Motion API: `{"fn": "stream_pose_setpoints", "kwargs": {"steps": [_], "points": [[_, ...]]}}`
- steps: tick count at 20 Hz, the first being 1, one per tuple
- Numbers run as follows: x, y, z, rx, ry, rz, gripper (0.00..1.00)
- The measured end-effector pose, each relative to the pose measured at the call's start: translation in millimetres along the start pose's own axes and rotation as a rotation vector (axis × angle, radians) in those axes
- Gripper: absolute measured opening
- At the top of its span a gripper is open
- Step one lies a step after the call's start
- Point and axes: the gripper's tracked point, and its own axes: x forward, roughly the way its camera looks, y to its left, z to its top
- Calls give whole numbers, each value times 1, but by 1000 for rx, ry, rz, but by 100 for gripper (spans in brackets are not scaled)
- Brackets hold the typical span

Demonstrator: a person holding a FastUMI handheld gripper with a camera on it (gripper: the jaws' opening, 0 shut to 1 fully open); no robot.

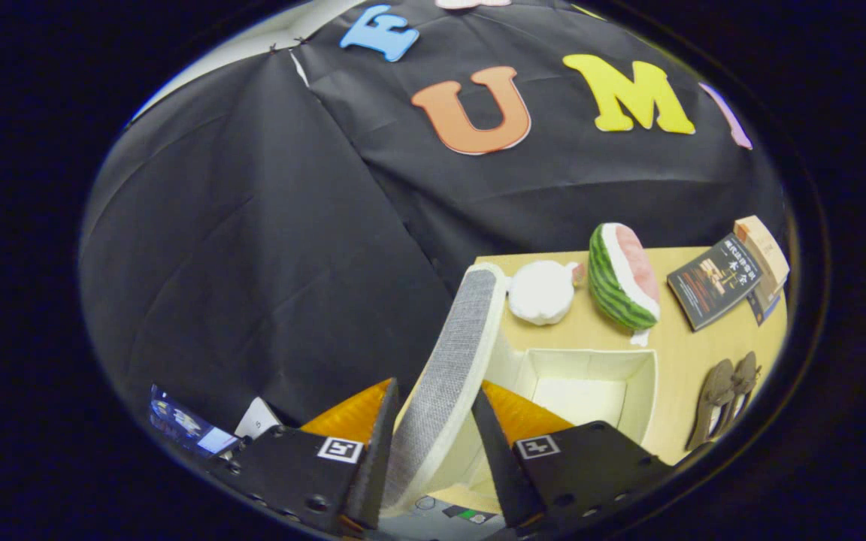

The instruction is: Open the storage box then place both shoes into the box .Put the left shoe in first, then the right shoe, with the right side of both shoes facing outward in a uniform manner.

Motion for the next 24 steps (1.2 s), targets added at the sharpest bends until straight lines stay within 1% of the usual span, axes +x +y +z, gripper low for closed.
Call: {"fn": "stream_pose_setpoints", "kwargs": {"steps": [2,5,6,8,10,14,20,24], "points": [[-7,10,2,-37,-16,12,80],[-20,9,-1,-79,-14,18,93],[-23,5,-2,-86,-11,22,95],[-29,-13,-7,-92,-4,5,96],[-34,-36,-7,-68,-11,-13,96],[-47,-108,-22,2,26,-78,96],[-70,-219,-57,14,78,-169,96],[-78,-282,-82,54,115,-214,96]]}}
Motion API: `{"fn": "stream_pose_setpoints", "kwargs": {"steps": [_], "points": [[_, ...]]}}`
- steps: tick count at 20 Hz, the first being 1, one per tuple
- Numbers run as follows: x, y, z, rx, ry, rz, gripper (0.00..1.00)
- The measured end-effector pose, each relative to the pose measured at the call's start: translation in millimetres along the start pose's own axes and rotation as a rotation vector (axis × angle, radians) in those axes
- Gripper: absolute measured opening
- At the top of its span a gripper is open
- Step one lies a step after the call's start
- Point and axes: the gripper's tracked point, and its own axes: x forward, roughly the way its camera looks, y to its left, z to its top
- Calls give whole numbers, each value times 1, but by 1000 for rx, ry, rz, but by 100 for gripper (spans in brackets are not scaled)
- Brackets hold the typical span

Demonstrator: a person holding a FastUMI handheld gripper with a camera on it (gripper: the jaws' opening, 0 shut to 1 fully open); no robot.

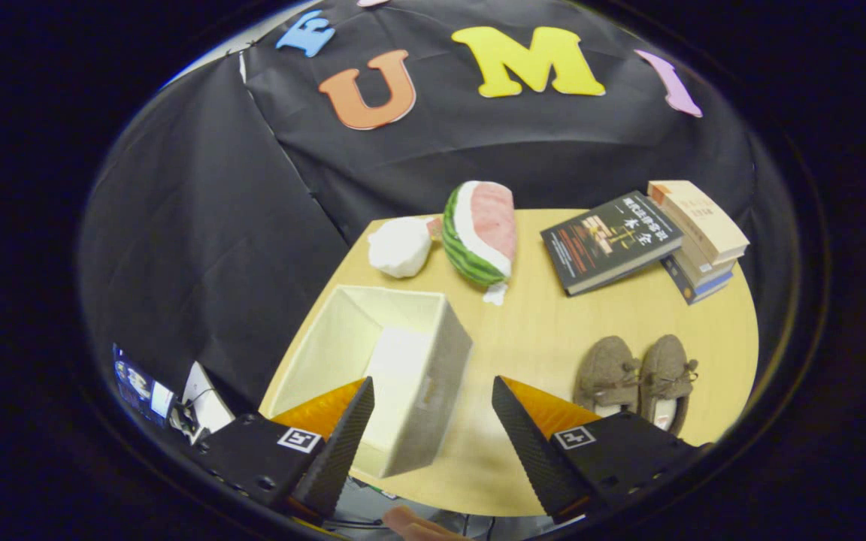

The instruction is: Open the storage box then place both shoes into the box .Put the left shoe in first, then the right shoe, with the right side of both shoes facing outward in a uniform manner.

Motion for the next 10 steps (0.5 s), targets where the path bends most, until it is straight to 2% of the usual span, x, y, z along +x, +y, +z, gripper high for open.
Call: {"fn": "stream_pose_setpoints", "kwargs": {"steps": [6,10], "points": [[14,-115,-50,11,63,-122,96],[19,-161,-75,18,116,-117,96]]}}
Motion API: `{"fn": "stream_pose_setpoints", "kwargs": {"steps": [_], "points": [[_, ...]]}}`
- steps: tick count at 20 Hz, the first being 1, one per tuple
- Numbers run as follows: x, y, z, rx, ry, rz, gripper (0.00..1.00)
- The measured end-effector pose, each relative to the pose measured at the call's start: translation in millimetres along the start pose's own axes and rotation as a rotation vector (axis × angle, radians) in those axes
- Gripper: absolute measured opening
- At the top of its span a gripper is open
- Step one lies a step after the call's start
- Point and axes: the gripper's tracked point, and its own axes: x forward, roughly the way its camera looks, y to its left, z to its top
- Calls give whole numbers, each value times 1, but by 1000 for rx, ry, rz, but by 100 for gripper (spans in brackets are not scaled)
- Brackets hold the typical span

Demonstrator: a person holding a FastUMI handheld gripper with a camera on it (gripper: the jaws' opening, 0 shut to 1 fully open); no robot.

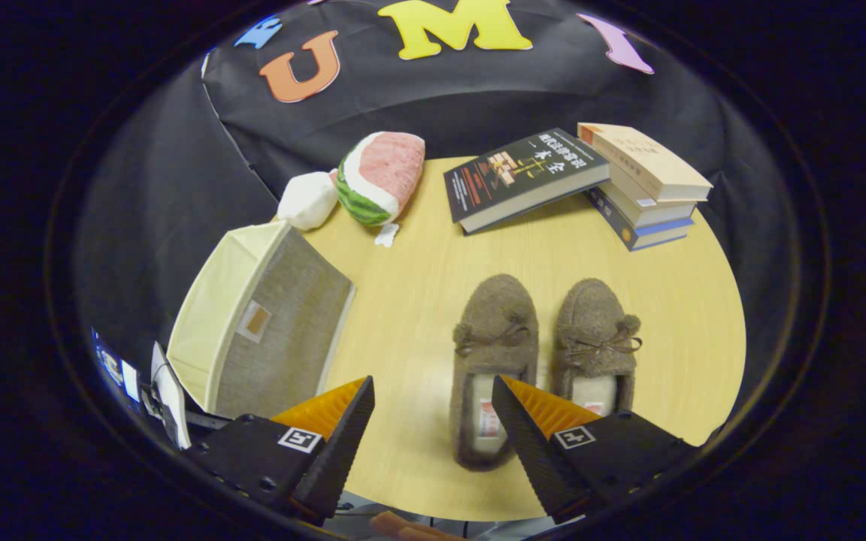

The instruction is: Open the storage box then place both shoes into the box .Put the left shoe in first, then the right shoe, with the right side of both shoes facing outward in a uniform manner.

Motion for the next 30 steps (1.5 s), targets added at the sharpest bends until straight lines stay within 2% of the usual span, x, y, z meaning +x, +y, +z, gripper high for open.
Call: {"fn": "stream_pose_setpoints", "kwargs": {"steps": [5,9,10,11,13,15,17,20,22,23,24,25,30], "points": [[8,-43,-12,30,47,-3,96],[27,-50,-15,36,78,-36,94],[31,-57,-18,21,92,-76,83],[35,-57,-25,12,104,-94,82],[40,-60,-22,24,98,-126,68],[48,-57,-24,53,104,-125,55],[52,-75,-28,50,125,-214,41],[62,-74,-29,98,150,-187,20],[65,-71,-34,134,173,-155,20],[64,-70,-31,146,182,-151,11],[62,-70,-32,168,187,-148,11],[59,-70,-31,203,198,-140,1],[43,-56,-35,324,236,-59,1]]}}
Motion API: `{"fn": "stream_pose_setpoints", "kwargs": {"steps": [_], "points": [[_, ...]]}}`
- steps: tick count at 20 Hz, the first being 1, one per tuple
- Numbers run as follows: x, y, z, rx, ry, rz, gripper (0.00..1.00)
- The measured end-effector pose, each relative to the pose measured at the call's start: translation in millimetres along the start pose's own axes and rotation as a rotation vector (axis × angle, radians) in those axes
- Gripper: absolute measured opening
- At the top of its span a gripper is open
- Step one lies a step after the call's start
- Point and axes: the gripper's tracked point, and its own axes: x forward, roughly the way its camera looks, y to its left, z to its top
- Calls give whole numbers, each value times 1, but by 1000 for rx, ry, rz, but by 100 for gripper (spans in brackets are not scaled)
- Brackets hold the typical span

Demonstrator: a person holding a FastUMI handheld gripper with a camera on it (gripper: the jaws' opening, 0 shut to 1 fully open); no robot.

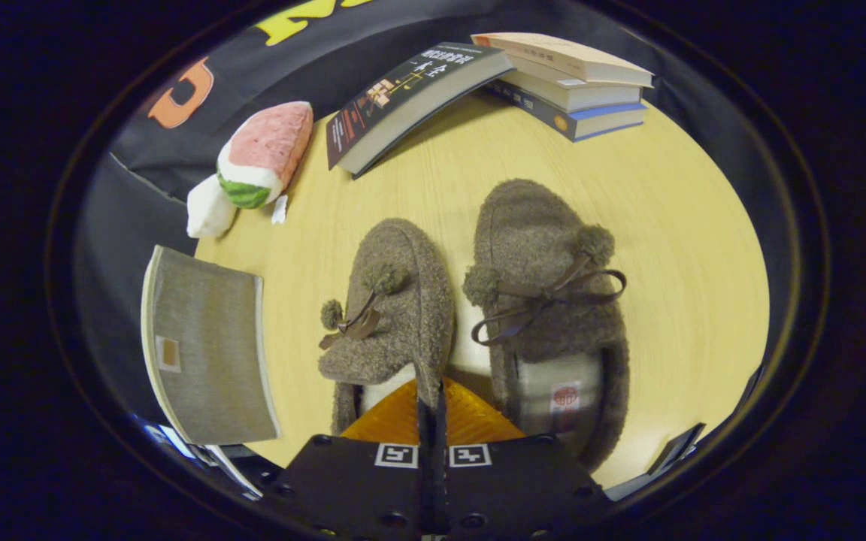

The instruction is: Open the storage box then place both shoes into the box .Put the left shoe in first, then the right shoe, with the right side of both shoes facing outward in a uniform manner.

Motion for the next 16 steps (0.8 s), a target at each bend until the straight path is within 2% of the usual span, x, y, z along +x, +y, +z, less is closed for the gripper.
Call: {"fn": "stream_pose_setpoints", "kwargs": {"steps": [8,16], "points": [[-66,55,1,76,-50,90,1],[-124,171,2,25,-101,184,1]]}}
